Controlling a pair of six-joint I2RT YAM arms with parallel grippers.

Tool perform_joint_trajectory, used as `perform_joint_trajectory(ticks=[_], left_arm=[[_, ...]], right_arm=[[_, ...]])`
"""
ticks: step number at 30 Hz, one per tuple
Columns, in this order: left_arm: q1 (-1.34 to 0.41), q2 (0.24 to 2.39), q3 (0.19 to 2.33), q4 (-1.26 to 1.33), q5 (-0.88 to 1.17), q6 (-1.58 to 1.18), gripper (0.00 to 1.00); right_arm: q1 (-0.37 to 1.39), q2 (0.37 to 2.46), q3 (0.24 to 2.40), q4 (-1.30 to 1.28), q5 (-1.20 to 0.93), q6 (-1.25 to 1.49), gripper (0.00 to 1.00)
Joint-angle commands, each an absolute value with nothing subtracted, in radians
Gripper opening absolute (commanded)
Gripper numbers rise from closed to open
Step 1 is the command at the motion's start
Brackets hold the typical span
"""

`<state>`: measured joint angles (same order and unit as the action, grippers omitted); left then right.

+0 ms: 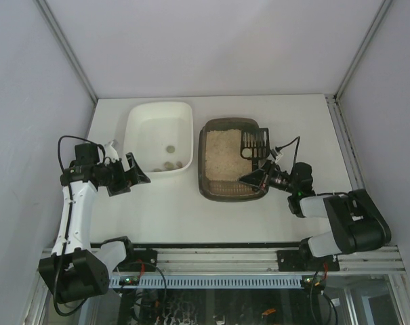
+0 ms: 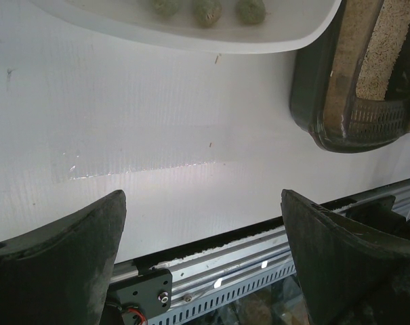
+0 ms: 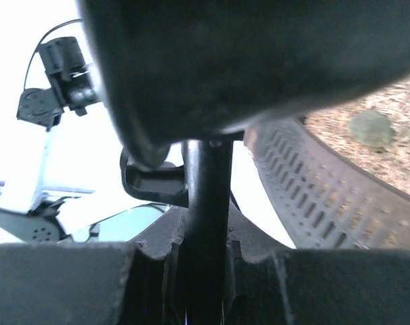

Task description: Clean the litter box

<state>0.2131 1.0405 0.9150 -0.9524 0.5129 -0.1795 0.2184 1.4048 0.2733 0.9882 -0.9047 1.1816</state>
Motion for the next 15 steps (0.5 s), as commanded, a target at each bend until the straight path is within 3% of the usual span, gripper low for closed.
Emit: perform_joint_trajectory(ticks=[1,5,15], left_arm=[[0.223,1.018,0.903,-0.938,0.538,-0.165,1.0],[0.222,1.023,0.902,-0.936,0.537,-0.167,1.0],[0.225,1.031,0.898,-0.943,0.531,-0.156,1.0]], right_arm=[[0.273,1.514,0.31,1.358,-0.954,1.424,0.0],[0.337,1.692,0.385,1.506,-0.995,1.604,0.0],[0.354,1.758,0.455,1.507,-0.967,1.828,0.0]])
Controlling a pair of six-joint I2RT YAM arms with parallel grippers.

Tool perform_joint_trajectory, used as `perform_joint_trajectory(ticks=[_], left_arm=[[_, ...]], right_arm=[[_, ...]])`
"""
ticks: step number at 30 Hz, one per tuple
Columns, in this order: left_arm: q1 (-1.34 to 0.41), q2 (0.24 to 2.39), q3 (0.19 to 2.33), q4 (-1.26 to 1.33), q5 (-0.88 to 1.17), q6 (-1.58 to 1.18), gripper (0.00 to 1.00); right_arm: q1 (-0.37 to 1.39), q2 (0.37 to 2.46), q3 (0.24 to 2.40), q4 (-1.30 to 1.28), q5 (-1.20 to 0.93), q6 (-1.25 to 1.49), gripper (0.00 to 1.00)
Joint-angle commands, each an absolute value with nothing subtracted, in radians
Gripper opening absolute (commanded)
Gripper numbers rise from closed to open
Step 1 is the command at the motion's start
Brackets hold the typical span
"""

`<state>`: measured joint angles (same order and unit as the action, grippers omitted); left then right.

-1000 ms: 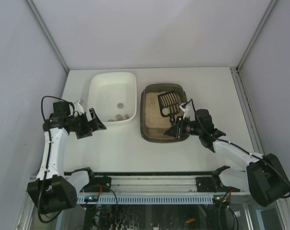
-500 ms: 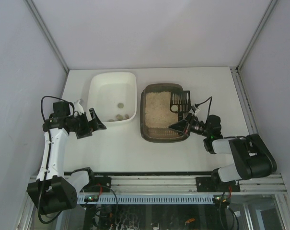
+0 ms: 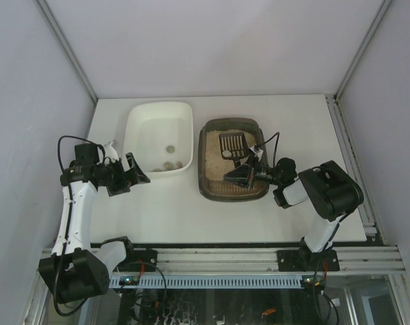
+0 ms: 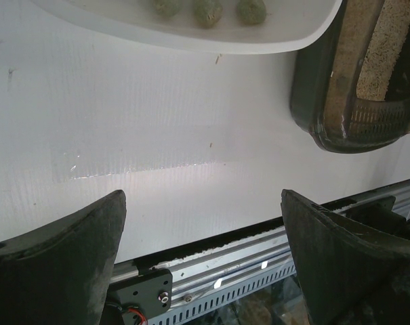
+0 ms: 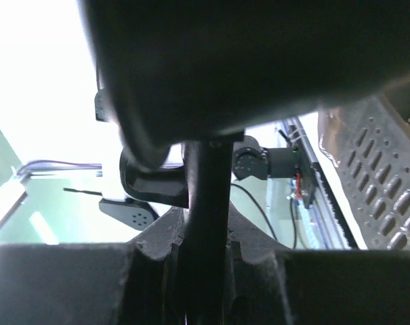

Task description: Clean the litter box

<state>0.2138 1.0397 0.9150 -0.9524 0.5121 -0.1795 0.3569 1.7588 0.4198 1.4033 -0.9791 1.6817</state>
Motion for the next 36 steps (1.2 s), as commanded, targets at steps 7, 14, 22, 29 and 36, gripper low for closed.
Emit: perform_joint_trajectory(ticks=[7,14,22,29,36], left_arm=[[0.228,1.043,0.9,-0.946,0.532,-0.152,1.0],[0.231,1.059,0.903,-0.956,0.532,-0.15,1.0],[0.239,1.063,0.929,-0.959,0.499,-0.148,1.0],[0.296,1.12,1.059,-1.023,0.518,-0.104,1.0],[0.34,1.195,1.122,-1.043,0.506,-0.125,1.0]], right_arm=[[0.354,1.752,0.476,1.506,-0.95,1.922,0.0],[0.36,1.784,0.48,1.505,-0.936,2.015,0.0],[0.407,1.687,0.584,1.15,-1.0,1.783,0.0],[0.489,1.55,1.035,-0.151,-0.833,0.911,0.0],[0.663,1.877,1.687,-0.841,-0.473,0.523,0.0]])
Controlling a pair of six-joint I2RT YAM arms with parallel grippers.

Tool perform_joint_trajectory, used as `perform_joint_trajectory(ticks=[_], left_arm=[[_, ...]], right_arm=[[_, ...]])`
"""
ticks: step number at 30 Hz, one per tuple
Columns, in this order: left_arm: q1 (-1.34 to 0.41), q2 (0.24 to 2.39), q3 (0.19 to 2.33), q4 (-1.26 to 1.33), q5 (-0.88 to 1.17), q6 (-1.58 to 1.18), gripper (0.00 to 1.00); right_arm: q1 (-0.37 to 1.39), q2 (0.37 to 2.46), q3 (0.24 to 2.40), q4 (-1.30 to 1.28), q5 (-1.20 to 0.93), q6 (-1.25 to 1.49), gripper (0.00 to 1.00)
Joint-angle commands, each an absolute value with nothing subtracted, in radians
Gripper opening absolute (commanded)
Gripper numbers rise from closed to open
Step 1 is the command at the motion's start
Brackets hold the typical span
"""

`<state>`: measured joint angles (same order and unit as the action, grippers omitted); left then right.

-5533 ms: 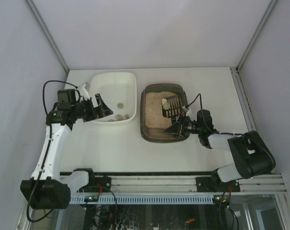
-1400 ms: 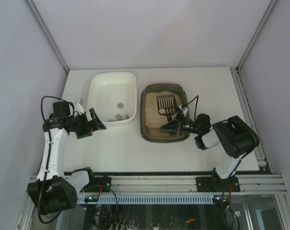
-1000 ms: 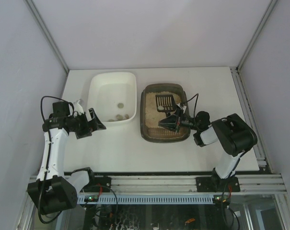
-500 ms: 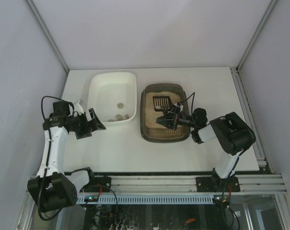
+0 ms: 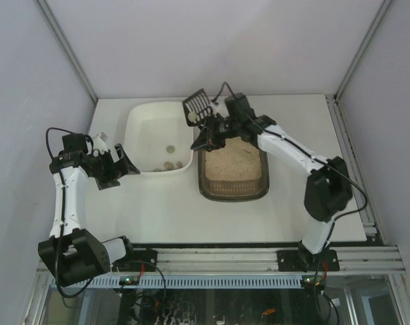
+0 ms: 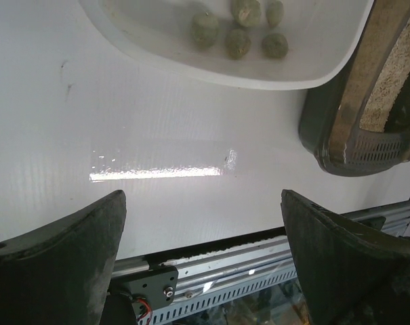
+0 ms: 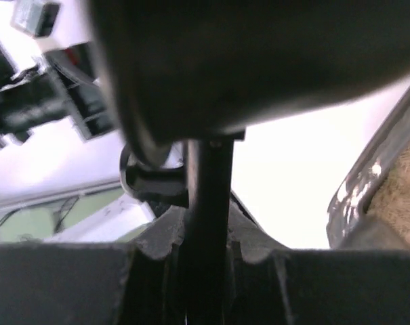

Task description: Clean the litter box

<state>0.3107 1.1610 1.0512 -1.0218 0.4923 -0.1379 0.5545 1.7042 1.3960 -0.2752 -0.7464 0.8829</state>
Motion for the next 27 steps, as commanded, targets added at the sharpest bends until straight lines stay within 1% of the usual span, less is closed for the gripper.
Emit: perform_joint_trajectory(ticks=[1,4,7,9,10,12,15,19,24,27], left_arm=[[0.345,1.203,1.123,-1.042,0.501,-0.127,1.0],[0.362,1.217,1.119,-1.034,0.481,-0.129,1.0],[0.381,1.224,1.117,-1.029,0.478,-0.121,1.0],[0.39,1.227,1.115,-1.027,0.478,-0.116,1.0],[0.395,1.228,1.114,-1.029,0.481,-0.111,1.0],[0.405,1.229,1.112,-1.028,0.482,-0.103,1.0],[0.416,1.229,1.105,-1.02,0.482,-0.097,1.0],[0.422,1.233,1.097,-1.019,0.49,-0.093,1.0],[0.424,1.234,1.085,-1.017,0.496,-0.092,1.0],[0.425,1.218,1.081,-1.026,0.513,-0.082,1.0]], right_arm=[[0.708,1.936,1.785,-0.933,-0.386,0.487,0.0],[0.796,2.115,2.094,-1.151,-0.17,0.412,0.0],[0.853,2.297,2.37,-1.317,-0.011,0.369,0.0],[0.885,2.369,2.495,-1.384,0.079,0.342,0.0],[0.902,2.385,2.517,-1.39,0.118,0.319,0.0],[0.942,2.375,2.473,-1.347,0.226,0.269,0.0],[0.998,2.346,2.361,-1.269,0.449,0.215,0.0],[1.019,2.356,2.353,-1.253,0.625,0.205,0.0],[1.055,2.359,2.363,-1.217,0.762,0.161,0.0],[1.057,2.29,2.35,-1.186,0.693,0.222,0.0]])
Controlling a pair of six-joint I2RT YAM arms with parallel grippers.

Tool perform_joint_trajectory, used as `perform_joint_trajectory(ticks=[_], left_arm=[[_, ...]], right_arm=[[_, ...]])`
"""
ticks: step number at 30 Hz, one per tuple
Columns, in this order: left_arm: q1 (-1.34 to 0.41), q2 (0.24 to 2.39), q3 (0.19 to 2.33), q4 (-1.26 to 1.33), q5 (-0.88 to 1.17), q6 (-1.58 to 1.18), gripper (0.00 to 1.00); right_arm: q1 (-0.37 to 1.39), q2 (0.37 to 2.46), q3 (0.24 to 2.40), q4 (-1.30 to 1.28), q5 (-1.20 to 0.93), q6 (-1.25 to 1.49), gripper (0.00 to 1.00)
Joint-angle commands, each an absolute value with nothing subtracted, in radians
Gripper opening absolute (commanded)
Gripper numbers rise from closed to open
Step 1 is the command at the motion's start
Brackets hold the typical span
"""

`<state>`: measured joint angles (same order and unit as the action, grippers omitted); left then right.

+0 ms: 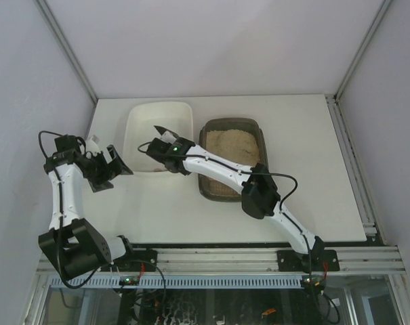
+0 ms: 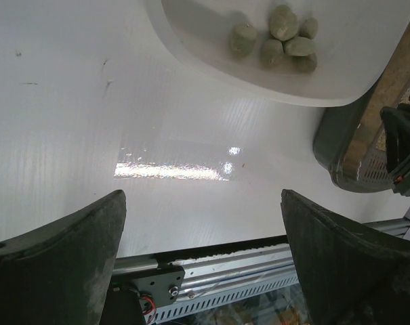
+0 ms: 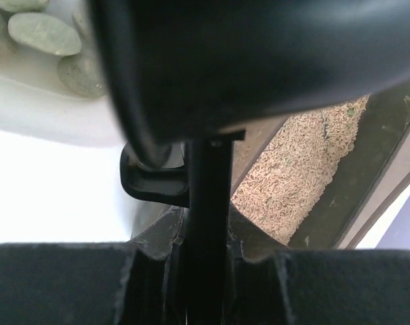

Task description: Clean the litter box

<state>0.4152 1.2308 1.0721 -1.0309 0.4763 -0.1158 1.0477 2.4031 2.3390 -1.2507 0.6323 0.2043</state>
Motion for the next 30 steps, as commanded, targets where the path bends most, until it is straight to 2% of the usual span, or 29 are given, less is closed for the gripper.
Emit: perform_joint_trajectory(ticks=[1,3,5,8,10,11,15,18,22,25,27,30], left_arm=[[0.423,1.207,1.08,-1.022,0.513,-0.083,1.0],[0.416,1.168,1.088,-1.007,0.494,-0.092,1.0],[0.368,1.138,1.119,-0.994,0.427,-0.101,1.0],[0.213,1.109,1.187,-0.957,0.274,-0.13,1.0],[0.116,1.119,1.244,-0.938,0.298,-0.081,1.0],[0.074,1.127,1.266,-0.918,0.345,-0.075,1.0],[-0.115,1.22,1.378,-0.851,0.324,-0.138,1.0],[-0.315,1.332,1.475,-0.818,0.162,-0.179,1.0],[-0.494,1.512,1.56,-0.772,0.057,-0.278,1.0],[-0.625,1.652,1.66,-0.803,-0.134,-0.212,1.0],[-0.682,1.752,1.735,-0.85,-0.24,-0.203,0.97],[-0.694,1.834,1.775,-0.863,-0.281,-0.313,1.0]], right_arm=[[1.053,2.227,2.301,-1.142,0.632,0.238,0.0],[1.028,2.036,2.146,-1.007,0.472,0.304,0.0],[0.962,1.847,1.952,-0.862,0.216,0.396,0.0],[0.78,1.597,1.576,-0.583,-0.253,0.594,0.0],[0.674,1.473,1.393,-0.476,-0.402,0.698,0.0],[0.625,1.421,1.327,-0.459,-0.432,0.723,0.0],[0.54,1.242,1.171,-0.488,-0.439,0.734,0.0],[0.47,1.099,1.053,-0.461,-0.431,0.784,0.0],[0.374,0.922,0.902,-0.387,-0.429,0.863,0.0],[0.33,0.854,0.819,-0.358,-0.423,0.894,0.0],[0.316,0.82,0.791,-0.353,-0.408,0.898,0.0],[0.297,0.783,0.774,-0.352,-0.385,0.89,0.0]])
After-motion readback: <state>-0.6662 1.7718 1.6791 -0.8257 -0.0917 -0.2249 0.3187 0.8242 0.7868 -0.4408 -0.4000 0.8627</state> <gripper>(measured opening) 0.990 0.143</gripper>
